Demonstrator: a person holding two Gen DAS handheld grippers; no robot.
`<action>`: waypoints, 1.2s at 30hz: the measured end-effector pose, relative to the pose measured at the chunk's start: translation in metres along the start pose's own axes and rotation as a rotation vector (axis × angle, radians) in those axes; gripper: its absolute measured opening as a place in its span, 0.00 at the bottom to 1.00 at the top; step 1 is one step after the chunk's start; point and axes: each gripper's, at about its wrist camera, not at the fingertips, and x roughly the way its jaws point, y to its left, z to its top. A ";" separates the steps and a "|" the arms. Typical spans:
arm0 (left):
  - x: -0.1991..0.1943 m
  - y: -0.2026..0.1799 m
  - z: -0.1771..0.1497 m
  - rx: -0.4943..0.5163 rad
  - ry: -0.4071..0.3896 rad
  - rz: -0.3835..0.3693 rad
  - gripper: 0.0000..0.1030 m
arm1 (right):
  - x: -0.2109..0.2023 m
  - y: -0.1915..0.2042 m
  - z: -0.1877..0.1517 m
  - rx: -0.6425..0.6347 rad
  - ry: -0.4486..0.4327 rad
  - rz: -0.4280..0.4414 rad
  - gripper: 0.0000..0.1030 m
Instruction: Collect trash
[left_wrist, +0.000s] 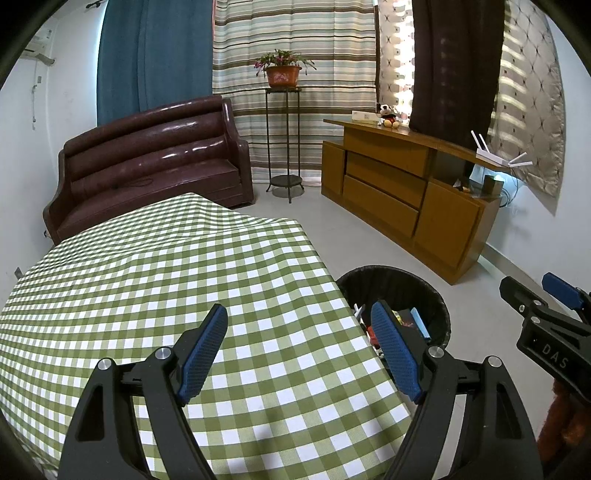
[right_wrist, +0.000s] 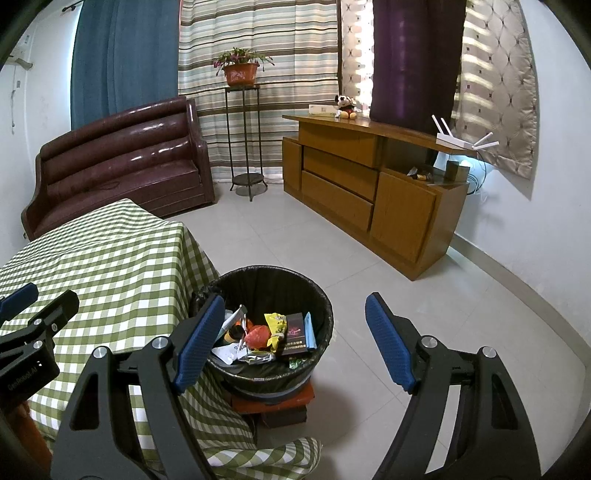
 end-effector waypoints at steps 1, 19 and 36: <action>0.000 0.000 0.000 0.000 0.001 0.000 0.75 | 0.000 0.000 0.000 0.000 0.001 0.000 0.74; 0.001 0.000 -0.003 -0.004 -0.004 -0.003 0.75 | 0.002 0.001 -0.006 -0.004 0.007 0.000 0.74; 0.006 -0.002 -0.001 0.004 0.011 0.000 0.81 | 0.003 0.002 -0.006 -0.004 0.011 0.000 0.74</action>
